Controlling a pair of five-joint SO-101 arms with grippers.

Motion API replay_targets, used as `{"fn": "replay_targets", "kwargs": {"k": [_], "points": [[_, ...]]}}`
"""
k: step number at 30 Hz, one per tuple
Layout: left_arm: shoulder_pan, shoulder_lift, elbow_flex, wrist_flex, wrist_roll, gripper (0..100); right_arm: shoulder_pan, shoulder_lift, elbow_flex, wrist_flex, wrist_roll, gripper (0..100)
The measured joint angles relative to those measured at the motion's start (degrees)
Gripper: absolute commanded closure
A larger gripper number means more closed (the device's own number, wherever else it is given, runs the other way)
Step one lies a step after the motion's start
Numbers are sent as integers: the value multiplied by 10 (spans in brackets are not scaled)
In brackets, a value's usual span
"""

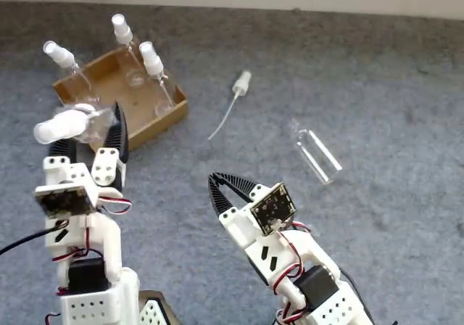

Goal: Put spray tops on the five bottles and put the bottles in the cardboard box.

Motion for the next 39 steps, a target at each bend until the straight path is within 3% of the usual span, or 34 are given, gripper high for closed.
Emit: {"fn": "replay_targets", "kwargs": {"k": [4, 10, 21, 33, 39], "points": [[-4, 61, -75, 0, -4, 912, 3, 0, 0, 0, 0, 984], [-4, 263, -190, 0, -4, 912, 4, 0, 0, 7, 0, 984], [-4, 555, -285, -4, -4, 912, 4, 0, 0, 7, 0, 984], [-4, 826, -316, -237, -4, 912, 4, 0, 0, 7, 0, 984], [-4, 966, -388, -267, -4, 912, 4, 0, 0, 7, 0, 984]]}}
